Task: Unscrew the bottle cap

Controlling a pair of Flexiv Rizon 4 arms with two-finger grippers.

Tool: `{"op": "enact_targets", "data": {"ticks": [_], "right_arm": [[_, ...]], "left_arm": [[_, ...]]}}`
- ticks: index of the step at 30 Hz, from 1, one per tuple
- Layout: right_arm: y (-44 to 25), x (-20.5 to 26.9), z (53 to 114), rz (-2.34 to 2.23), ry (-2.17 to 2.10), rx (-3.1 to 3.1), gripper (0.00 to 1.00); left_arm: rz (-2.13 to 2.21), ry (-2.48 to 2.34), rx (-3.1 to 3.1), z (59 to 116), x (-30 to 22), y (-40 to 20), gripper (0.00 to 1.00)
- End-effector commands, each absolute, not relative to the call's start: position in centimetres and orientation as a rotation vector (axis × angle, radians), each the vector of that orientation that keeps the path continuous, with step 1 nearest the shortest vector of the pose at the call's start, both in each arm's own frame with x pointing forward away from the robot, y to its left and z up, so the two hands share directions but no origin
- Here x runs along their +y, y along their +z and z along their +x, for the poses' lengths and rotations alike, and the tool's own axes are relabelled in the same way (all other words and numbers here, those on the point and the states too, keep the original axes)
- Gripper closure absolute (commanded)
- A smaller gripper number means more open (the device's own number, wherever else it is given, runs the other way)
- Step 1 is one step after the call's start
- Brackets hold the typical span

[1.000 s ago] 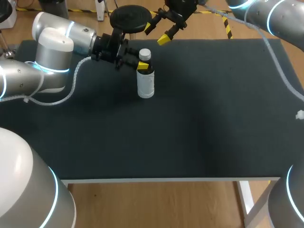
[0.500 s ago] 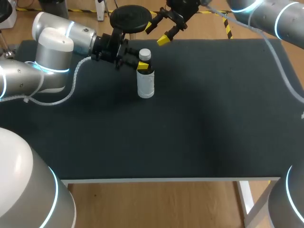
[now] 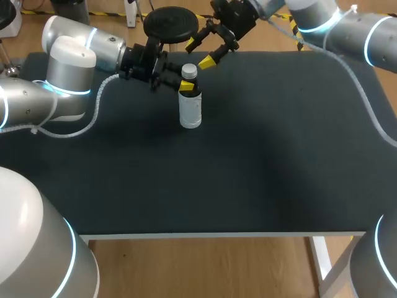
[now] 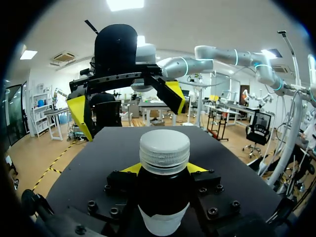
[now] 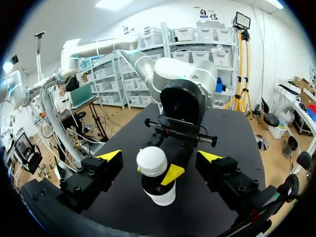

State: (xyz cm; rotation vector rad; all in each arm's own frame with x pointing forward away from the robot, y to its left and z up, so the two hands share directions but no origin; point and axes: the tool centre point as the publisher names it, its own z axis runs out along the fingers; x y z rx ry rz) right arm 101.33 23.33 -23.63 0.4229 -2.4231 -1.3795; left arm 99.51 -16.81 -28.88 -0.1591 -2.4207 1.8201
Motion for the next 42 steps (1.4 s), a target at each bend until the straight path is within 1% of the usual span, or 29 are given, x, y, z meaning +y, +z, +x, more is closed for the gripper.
{"op": "enact_targets", "data": {"ticks": [1,22,42], "right_arm": [[-23.3,23.4,99.9,0.367,-1.433,-2.510,0.00],[-25.1,24.6,99.2,0.286,-1.464,-2.488,0.00],[-25.3,25.3,99.1,0.292,-1.513,-2.506,0.00]], "left_arm": [[-0.161,1.820,-2.418,99.6,-16.8,-28.9,1.00],[-0.161,1.820,-2.418,99.6,-16.8,-28.9,1.00],[-0.161,1.820,-2.418,99.6,-16.8,-28.9,1.00]]}}
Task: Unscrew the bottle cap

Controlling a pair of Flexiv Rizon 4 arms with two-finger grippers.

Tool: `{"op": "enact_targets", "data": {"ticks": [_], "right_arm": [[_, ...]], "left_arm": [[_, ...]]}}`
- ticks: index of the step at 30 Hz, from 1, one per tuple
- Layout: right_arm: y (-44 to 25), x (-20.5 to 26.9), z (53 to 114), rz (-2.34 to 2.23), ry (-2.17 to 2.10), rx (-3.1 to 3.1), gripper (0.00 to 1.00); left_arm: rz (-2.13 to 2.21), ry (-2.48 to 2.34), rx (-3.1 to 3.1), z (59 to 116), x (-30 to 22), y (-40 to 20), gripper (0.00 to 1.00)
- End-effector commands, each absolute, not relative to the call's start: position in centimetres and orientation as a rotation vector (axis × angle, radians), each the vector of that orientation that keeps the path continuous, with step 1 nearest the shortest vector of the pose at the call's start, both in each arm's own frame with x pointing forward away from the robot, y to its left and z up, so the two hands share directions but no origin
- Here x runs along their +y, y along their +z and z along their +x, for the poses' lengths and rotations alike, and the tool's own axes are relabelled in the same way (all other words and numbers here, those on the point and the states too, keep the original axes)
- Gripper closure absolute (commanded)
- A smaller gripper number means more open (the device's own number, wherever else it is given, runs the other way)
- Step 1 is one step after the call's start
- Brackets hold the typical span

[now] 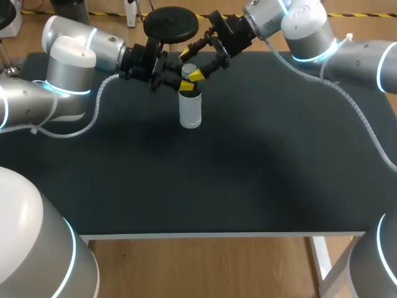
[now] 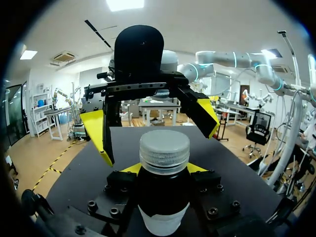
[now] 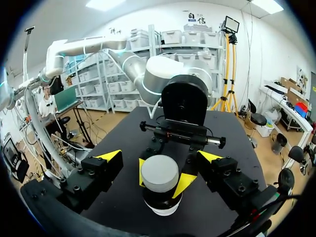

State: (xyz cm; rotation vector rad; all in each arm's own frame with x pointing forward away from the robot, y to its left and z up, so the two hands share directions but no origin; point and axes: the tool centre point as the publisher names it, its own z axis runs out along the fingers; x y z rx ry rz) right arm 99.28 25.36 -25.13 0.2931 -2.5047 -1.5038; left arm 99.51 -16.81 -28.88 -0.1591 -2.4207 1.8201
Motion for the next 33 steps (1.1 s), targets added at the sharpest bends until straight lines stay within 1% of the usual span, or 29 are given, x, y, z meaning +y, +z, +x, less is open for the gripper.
{"op": "enact_targets", "data": {"ticks": [1,7,8,10,11,13,15,19,20,24,26,28,29,30,31,33], "right_arm": [[-25.34,25.37,99.08,0.294,-1.516,-2.506,0.00],[-25.42,25.44,98.98,0.301,-1.530,-2.504,0.01],[-25.44,25.44,98.97,0.301,-1.530,-2.503,0.08],[-25.46,25.45,98.97,0.301,-1.531,-2.502,0.18],[-25.47,25.45,98.97,0.302,-1.532,-2.500,0.27],[-25.48,25.45,98.99,0.303,-1.533,-2.499,0.37],[-25.49,25.46,99.00,0.306,-1.532,-2.497,0.50],[-25.47,25.51,99.07,0.314,-1.531,-2.488,0.51],[-25.47,25.53,99.08,0.317,-1.529,-2.486,0.53],[-25.50,25.58,99.09,0.322,-1.527,-2.477,0.67],[-25.54,25.61,99.10,0.326,-1.527,-2.471,0.69],[-25.62,25.65,99.11,0.332,-1.523,-2.463,0.80],[-25.66,25.67,99.12,0.335,-1.522,-2.458,0.89],[-25.69,25.68,99.13,0.340,-1.520,-2.453,0.93],[-25.72,25.70,99.14,0.348,-1.516,-2.450,1.00],[-25.76,25.79,99.22,0.375,-1.504,-2.436,1.00]], "left_arm": [[-0.161,1.820,-2.418,99.62,-16.83,-28.92,1.00],[-0.161,1.820,-2.418,99.62,-16.83,-28.92,1.00],[-0.161,1.820,-2.418,99.62,-16.83,-28.92,1.00],[-0.161,1.820,-2.418,99.62,-16.83,-28.92,1.00],[-0.161,1.820,-2.418,99.62,-16.83,-28.92,1.00],[-0.161,1.820,-2.418,99.62,-16.83,-28.92,1.00],[-0.161,1.820,-2.418,99.62,-16.83,-28.92,1.00],[-0.161,1.820,-2.418,99.62,-16.83,-28.92,1.00],[-0.161,1.820,-2.418,99.62,-16.83,-28.92,1.00],[-0.161,1.820,-2.418,99.62,-16.83,-28.92,1.00],[-0.161,1.820,-2.418,99.62,-16.83,-28.92,1.00],[-0.161,1.820,-2.418,99.62,-16.83,-28.92,1.00],[-0.161,1.820,-2.418,99.62,-16.83,-28.92,1.00],[-0.161,1.820,-2.418,99.62,-16.83,-28.92,1.00],[-0.161,1.820,-2.418,99.62,-16.83,-28.92,1.00],[-0.161,1.820,-2.418,99.62,-16.83,-28.92,1.00]]}}
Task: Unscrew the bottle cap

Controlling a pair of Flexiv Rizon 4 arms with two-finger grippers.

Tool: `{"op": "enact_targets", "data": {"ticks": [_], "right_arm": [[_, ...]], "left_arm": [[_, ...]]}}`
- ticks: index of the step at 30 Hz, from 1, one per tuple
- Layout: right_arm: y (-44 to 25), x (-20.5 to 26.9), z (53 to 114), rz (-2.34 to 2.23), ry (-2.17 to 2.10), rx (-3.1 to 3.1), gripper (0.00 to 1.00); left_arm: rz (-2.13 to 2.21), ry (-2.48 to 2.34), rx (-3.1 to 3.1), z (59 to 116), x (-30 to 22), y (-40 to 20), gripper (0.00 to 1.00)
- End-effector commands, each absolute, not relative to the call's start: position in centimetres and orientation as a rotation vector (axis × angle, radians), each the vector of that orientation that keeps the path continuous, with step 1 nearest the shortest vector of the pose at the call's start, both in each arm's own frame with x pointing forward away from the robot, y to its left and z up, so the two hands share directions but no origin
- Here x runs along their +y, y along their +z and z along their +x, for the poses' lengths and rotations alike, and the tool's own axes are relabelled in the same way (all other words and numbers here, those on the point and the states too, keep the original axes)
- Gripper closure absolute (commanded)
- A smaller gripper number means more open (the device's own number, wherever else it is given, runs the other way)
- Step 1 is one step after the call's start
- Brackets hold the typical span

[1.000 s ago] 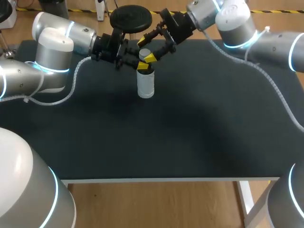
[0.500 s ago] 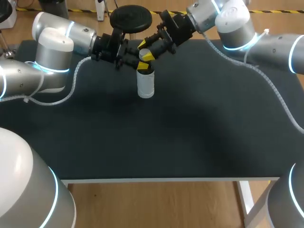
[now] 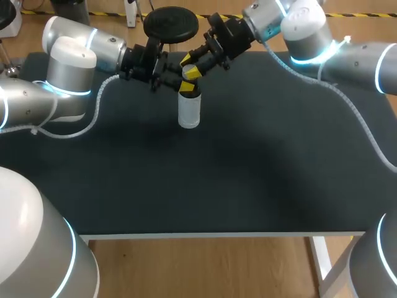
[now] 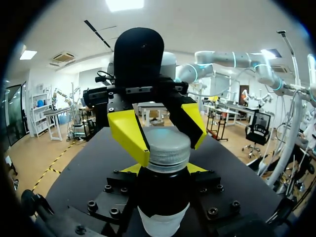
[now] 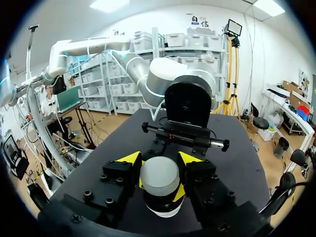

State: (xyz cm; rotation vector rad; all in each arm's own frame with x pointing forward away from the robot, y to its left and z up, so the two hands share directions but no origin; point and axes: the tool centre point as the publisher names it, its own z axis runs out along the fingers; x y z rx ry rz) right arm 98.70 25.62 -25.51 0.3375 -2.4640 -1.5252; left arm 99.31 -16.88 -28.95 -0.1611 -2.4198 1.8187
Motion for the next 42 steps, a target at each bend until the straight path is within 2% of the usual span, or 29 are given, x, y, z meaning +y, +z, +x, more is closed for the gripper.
{"op": "enact_targets", "data": {"ticks": [1,17,42], "right_arm": [[-25.8,25.9,99.2,0.387,-1.495,-2.429,1.00],[-25.5,27.5,99.3,0.806,-1.238,-2.189,1.00],[-25.9,25.8,98.8,1.264,-0.951,-1.703,1.00]], "left_arm": [[-0.161,1.820,-2.418,99.6,-16.8,-28.9,1.00],[-0.161,1.820,-2.418,99.6,-16.8,-28.9,1.00],[-0.161,1.820,-2.418,99.6,-16.8,-28.9,1.00]]}}
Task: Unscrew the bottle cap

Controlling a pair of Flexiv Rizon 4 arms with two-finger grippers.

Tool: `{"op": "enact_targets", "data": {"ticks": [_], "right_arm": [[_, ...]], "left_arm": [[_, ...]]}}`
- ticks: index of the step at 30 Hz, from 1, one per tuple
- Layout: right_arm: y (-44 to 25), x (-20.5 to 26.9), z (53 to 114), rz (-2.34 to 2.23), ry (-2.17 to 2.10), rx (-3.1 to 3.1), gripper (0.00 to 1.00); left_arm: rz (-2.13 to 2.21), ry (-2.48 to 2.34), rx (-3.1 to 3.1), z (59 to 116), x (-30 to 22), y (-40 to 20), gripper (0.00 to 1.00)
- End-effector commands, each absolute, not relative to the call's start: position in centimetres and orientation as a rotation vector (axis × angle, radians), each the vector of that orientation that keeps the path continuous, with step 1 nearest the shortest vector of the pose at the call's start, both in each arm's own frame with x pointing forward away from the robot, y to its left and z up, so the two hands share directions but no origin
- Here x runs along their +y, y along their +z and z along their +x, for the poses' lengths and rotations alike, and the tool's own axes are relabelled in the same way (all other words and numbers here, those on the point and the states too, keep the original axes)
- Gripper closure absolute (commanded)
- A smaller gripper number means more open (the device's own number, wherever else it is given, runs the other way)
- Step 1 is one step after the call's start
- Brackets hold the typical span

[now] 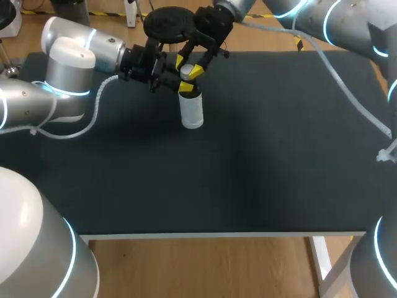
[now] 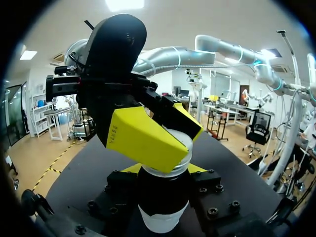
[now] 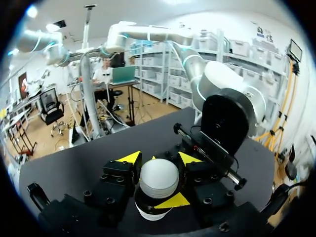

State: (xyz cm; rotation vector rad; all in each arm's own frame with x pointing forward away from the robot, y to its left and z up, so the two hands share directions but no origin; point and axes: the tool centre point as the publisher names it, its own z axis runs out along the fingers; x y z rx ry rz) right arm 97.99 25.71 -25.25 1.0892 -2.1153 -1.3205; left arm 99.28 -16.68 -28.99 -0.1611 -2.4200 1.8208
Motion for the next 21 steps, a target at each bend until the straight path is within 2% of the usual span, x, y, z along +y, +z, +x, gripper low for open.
{"op": "enact_targets", "data": {"ticks": [1,17,18,19,21], "right_arm": [[-25.90,25.78,98.76,1.274,-0.927,-1.689,1.00],[-25.37,25.60,98.17,1.300,-0.697,-1.546,1.00],[-25.40,25.61,98.13,1.294,-0.699,-1.560,0.19],[-25.43,25.62,98.10,1.293,-0.701,-1.573,0.00],[-25.47,25.60,98.02,1.284,-0.724,-1.597,0.00]], "left_arm": [[-0.161,1.820,-2.418,99.62,-16.83,-28.92,1.00],[-0.161,1.820,-2.418,99.62,-16.83,-28.92,1.00],[-0.161,1.820,-2.418,99.62,-16.83,-28.92,1.00],[-0.161,1.820,-2.418,99.62,-16.83,-28.92,1.00],[-0.161,1.820,-2.418,99.62,-16.83,-28.92,1.00]]}}
